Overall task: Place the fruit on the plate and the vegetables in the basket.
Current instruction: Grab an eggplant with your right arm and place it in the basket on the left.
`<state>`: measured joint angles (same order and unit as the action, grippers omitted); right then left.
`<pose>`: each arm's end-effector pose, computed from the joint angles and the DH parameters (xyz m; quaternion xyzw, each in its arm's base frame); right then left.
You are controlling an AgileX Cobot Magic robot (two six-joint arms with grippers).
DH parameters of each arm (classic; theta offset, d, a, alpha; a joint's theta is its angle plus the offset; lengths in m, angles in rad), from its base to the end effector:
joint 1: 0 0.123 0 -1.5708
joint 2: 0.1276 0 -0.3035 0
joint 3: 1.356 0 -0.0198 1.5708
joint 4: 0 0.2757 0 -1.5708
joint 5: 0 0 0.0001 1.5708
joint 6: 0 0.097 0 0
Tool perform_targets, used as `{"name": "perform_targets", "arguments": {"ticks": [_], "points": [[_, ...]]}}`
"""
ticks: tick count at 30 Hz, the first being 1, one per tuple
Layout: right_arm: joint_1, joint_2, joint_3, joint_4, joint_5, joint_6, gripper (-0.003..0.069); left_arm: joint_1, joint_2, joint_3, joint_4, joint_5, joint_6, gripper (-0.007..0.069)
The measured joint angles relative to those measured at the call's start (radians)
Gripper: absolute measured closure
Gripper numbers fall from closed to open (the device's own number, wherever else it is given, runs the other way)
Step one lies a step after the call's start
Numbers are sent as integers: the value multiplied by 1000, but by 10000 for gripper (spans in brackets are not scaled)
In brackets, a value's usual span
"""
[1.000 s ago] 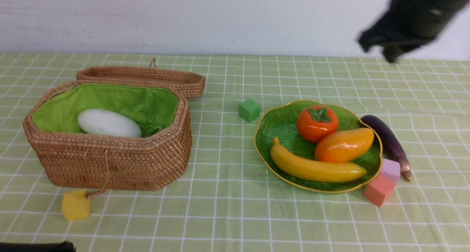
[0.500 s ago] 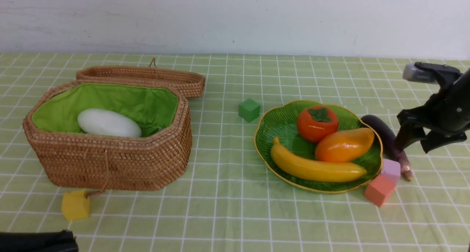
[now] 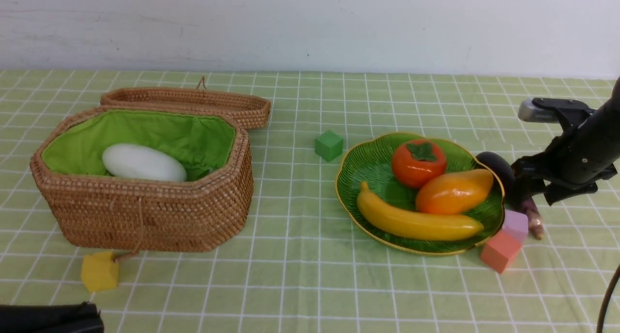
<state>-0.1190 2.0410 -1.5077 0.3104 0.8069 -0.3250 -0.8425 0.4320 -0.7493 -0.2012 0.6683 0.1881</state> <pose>0.4590 -0.0333 0.1836 -0.0129 0.9794 0.0896 0.1805 0.0453 -0.0689 0.3865 0.3677 0.6996 -0.2866 0.5415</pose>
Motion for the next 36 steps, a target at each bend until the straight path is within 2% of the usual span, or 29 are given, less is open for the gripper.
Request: {"name": "perform_targets", "arguments": {"ticks": [5,11,22,27,33,34,35,36], "points": [[0,27,0,0,-35,-6,223,0,0,0,0,0,-20,627],[0,35,0,0,-63,-29,348,0,0,0,0,0,-22,629],[0,40,-11,3,-40,-33,349,0,0,0,6,0,-23,631],[0,-52,-1,-12,-9,-33,349,0,0,0,30,0,-43,631],[14,-239,-2,46,71,-11,349,0,0,0,164,0,-160,631],[47,-296,-2,92,110,-32,349,0,0,0,249,0,-224,631],[53,-301,-2,99,113,-36,349,0,0,0,249,0,-232,631],[96,-327,-2,140,125,-61,349,0,0,0,320,0,-287,631]]}}
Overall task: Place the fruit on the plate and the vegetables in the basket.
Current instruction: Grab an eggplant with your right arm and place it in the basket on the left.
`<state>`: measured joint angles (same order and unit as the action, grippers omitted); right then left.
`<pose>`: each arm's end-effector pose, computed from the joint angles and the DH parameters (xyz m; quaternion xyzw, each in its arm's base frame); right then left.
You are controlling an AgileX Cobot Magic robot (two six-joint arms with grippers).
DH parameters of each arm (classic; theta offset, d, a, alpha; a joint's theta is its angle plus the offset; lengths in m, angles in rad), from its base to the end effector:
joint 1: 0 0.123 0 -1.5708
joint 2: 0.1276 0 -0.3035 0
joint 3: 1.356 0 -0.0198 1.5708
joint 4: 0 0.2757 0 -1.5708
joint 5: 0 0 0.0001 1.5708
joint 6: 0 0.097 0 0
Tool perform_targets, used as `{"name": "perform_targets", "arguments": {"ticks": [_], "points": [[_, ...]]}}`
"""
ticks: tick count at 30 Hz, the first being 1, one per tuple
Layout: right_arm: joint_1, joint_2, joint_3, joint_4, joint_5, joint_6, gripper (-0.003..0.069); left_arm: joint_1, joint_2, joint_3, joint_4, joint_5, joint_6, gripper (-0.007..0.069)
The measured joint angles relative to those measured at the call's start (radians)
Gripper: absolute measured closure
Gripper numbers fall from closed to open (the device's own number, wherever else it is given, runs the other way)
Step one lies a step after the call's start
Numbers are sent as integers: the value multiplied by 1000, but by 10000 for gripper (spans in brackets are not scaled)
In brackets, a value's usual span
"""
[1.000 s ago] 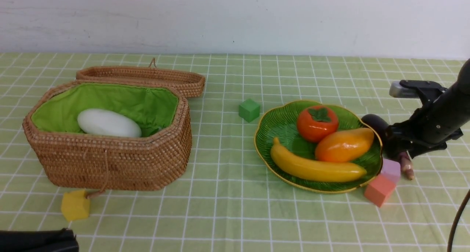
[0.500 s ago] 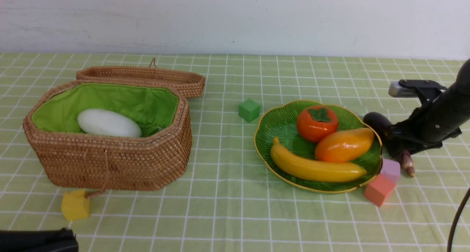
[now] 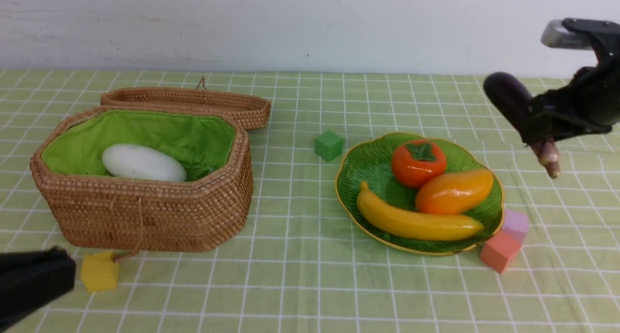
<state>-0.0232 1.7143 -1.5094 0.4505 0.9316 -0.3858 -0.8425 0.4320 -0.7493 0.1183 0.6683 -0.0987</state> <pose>0.4072 0.0245 0.3263 -0.0886 0.9412 0.1522 0.2882 0.0598 -0.0564 0.3858 0.3016 0.7331 -0.2241 0.5669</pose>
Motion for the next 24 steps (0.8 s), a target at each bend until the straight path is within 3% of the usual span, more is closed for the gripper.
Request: {"name": "perform_targets", "arguments": {"ticks": [1,5,7,8,9,12,18,22,24], "points": [[27,-17,0,24,3,-22,349,0,0,0,52,0,-30,631],[285,-40,-67,162,-32,-143,349,0,0,0,369,25,-308,631],[419,-5,-141,187,-99,-194,349,0,0,0,514,66,-437,631],[431,1,-149,189,-105,-194,349,0,0,0,540,76,-461,631],[521,58,-217,190,-153,-225,349,0,0,0,638,115,-553,631],[616,170,-354,190,-220,-263,349,0,0,0,761,164,-680,631],[722,451,-637,172,-305,-313,349,0,0,0,811,179,-751,630],[738,548,-736,159,-310,-334,344,0,0,0,803,179,-753,630],[741,578,-761,147,-310,-334,298,0,0,0,791,180,-754,630]]}}
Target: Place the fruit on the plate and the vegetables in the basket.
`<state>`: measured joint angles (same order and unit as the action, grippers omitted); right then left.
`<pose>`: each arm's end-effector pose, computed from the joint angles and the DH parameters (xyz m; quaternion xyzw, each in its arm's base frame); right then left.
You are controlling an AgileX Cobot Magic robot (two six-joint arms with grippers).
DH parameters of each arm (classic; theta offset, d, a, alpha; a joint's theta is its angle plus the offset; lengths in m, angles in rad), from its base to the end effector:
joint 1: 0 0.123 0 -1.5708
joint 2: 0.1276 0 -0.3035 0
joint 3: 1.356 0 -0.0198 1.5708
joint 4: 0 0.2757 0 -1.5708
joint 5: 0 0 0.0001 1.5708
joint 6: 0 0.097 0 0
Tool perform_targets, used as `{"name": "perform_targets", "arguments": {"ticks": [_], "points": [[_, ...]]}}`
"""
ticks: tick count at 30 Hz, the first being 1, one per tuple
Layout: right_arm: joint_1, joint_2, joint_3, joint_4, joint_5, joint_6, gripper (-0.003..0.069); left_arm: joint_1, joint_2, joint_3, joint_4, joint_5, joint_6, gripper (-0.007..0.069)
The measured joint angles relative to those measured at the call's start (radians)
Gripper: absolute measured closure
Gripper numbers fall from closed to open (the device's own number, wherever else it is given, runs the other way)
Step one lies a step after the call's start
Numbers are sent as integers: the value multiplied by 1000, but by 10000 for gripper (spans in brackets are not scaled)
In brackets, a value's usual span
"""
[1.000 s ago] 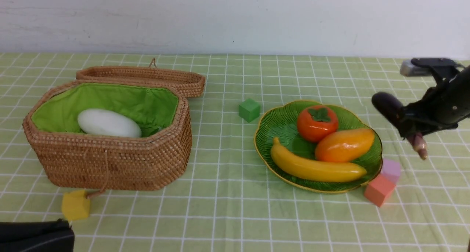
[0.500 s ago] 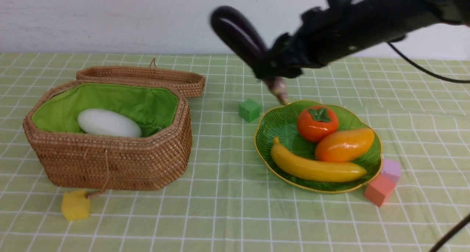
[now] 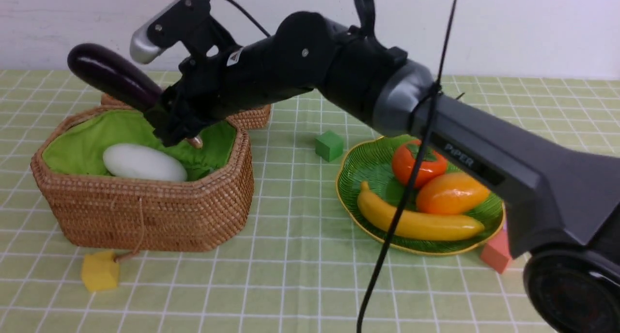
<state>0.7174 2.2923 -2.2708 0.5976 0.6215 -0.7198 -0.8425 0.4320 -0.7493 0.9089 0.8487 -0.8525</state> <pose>0.4186 0.4075 0.3199 -0.4551 0.7116 0.2655 0.4648 0.0861 -0.0102 0.3949 0.0656 0.7600 -0.0728 0.6425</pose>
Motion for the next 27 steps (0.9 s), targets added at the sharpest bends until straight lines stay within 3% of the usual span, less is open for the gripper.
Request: {"name": "perform_targets", "arguments": {"ticks": [2,5,9,10,11,13,17,18,19,21,23,27], "points": [[0,20,-10,-20,4,8,167,0,0,0,-14,1,0,630],[-6,9,-11,-61,48,63,31,0,0,0,-30,-2,0,630],[-11,-46,-11,-133,171,174,-6,0,0,0,-71,-30,1,630],[-19,-102,-11,-186,298,274,13,0,0,0,-119,-57,13,630],[-21,-109,-12,-200,313,286,23,0,0,0,-133,-65,16,630],[-34,-195,-17,-284,503,421,109,0,0,0,-220,-112,79,630],[-51,-321,-14,-442,624,569,384,0,-2,27,-369,-200,199,630],[-51,-326,-12,-442,625,573,399,0,-2,30,-381,-203,204,630],[-52,-370,17,-479,629,598,529,0,-14,69,-425,-235,237,630],[-52,-442,94,-500,629,626,631,0,-44,124,-463,-276,249,630],[-52,-535,197,-513,629,657,671,0,-101,188,-504,-336,250,630],[-52,-794,525,-550,630,745,669,0,-228,325,-599,-463,250,630]]}}
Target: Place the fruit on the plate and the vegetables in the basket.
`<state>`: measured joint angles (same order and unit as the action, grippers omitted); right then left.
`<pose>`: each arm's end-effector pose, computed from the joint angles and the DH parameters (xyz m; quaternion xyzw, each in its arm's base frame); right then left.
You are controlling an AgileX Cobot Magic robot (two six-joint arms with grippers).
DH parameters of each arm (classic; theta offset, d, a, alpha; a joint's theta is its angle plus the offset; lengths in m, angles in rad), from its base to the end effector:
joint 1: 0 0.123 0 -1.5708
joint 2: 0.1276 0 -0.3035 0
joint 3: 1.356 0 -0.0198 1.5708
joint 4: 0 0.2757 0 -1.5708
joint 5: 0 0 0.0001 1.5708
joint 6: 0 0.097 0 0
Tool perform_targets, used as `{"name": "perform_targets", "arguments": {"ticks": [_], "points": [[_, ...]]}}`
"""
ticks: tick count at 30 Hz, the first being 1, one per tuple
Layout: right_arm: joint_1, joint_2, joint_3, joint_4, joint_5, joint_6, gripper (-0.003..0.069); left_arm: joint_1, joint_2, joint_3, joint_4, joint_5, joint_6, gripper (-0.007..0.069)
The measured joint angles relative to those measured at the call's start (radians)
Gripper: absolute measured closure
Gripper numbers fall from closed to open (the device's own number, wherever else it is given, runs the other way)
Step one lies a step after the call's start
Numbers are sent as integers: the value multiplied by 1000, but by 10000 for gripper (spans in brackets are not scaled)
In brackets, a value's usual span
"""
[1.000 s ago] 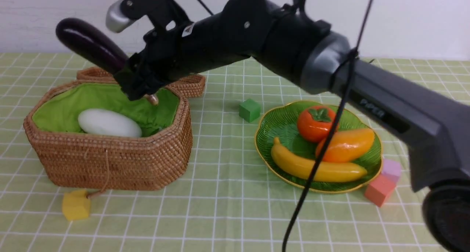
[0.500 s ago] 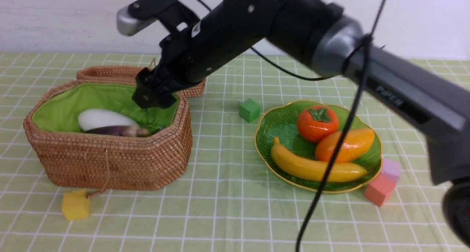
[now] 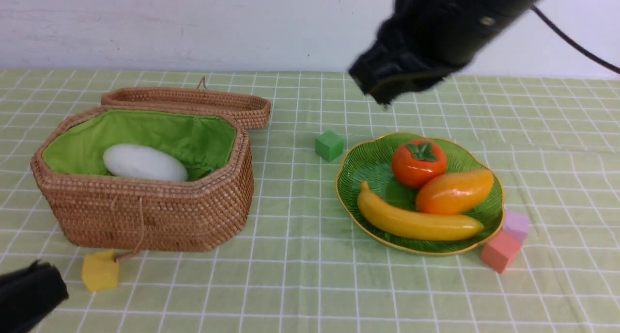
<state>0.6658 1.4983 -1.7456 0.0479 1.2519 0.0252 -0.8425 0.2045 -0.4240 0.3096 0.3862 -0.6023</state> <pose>0.2564 0.2070 0.4583 -0.2983 0.8986 0.1312 0.2938 0.0523 -0.0419 0.3179 0.1520 0.7128 -0.3385 0.5952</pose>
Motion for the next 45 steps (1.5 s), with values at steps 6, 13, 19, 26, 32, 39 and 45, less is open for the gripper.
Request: {"name": "perform_targets", "arguments": {"ticks": [6,13,19,26,32,39,45], "points": [[0,-337,425,-7,7,158,661,0,-124,145,-58,-127,0,630],[0,-652,745,-33,-22,280,658,0,-133,202,-57,-157,1,629],[0,-833,852,-91,-99,292,651,0,-133,206,-56,-123,1,622],[0,-926,854,-97,-98,292,643,0,-133,206,-56,-108,1,620],[-30,-958,868,-179,-148,291,642,0,-133,206,-54,-107,2,620],[-446,-1176,1235,-103,-585,136,679,0,-133,206,-54,-106,2,611],[-640,-1418,1669,34,-893,20,679,0,-133,206,-54,-106,2,606]]}}
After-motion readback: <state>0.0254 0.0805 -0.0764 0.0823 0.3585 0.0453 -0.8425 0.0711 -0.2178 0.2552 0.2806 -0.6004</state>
